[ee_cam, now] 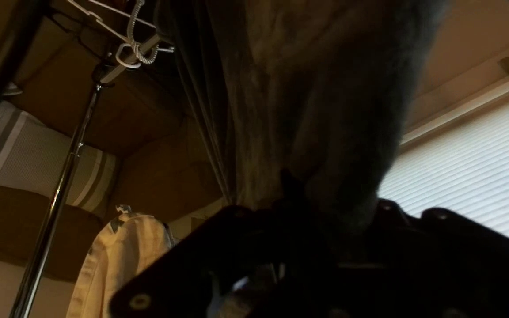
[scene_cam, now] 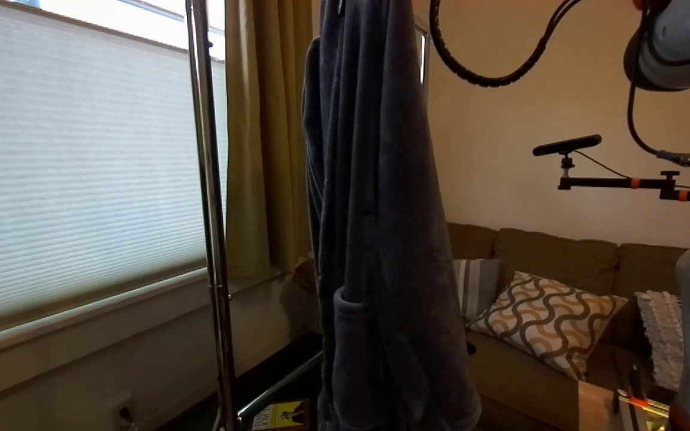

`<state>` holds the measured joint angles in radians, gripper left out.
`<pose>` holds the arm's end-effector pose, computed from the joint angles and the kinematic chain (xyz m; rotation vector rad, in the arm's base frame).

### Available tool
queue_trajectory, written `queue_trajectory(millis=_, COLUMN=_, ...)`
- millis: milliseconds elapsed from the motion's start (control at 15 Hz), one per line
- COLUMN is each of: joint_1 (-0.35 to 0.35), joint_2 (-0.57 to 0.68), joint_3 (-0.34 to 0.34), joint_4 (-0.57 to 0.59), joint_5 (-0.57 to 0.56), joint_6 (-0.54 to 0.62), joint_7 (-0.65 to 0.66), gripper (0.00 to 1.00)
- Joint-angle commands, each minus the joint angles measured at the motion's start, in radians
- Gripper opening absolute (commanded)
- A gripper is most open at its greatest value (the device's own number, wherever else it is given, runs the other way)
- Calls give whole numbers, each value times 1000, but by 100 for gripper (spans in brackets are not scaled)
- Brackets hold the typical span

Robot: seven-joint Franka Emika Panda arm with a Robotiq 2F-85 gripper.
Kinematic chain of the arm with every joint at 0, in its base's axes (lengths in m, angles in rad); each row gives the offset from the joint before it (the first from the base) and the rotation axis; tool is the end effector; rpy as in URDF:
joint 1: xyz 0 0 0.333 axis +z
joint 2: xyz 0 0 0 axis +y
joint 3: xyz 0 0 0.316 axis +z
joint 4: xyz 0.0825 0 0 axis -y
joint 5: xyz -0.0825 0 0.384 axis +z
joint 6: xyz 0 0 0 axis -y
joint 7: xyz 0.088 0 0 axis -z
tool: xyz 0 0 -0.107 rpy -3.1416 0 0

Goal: Move the robe from the top to the bottom of the clothing rack

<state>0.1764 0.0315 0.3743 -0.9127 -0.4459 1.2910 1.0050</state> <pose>0.4289 0.1916 0.8779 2.8392 -0.9687 0.7938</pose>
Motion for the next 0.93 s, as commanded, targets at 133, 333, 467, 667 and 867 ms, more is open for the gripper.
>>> queue_trajectory(millis=133, joint_1=-11, joint_2=-36, joint_3=-12, joint_4=-17, joint_5=-22, joint_6=-6, joint_7=21, gripper=0)
queue_trajectory(millis=333, joint_1=-18, joint_2=-58, joint_3=-21, joint_4=-26, joint_5=-37, joint_6=10, joint_7=39, gripper=2)
queue_trajectory(millis=467, joint_1=-22, joint_2=-81, joint_3=-26, joint_4=-35, joint_5=-51, joint_6=29, joint_7=55, gripper=3)
queue_trajectory(millis=667, joint_1=-22, joint_2=-137, joint_3=-26, joint_4=-48, joint_5=-132, joint_6=53, joint_7=82, gripper=3)
queue_trajectory(millis=867, joint_1=-18, joint_2=-166, joint_3=-13, joint_4=-39, joint_5=-241, joint_6=50, joint_7=80, gripper=3)
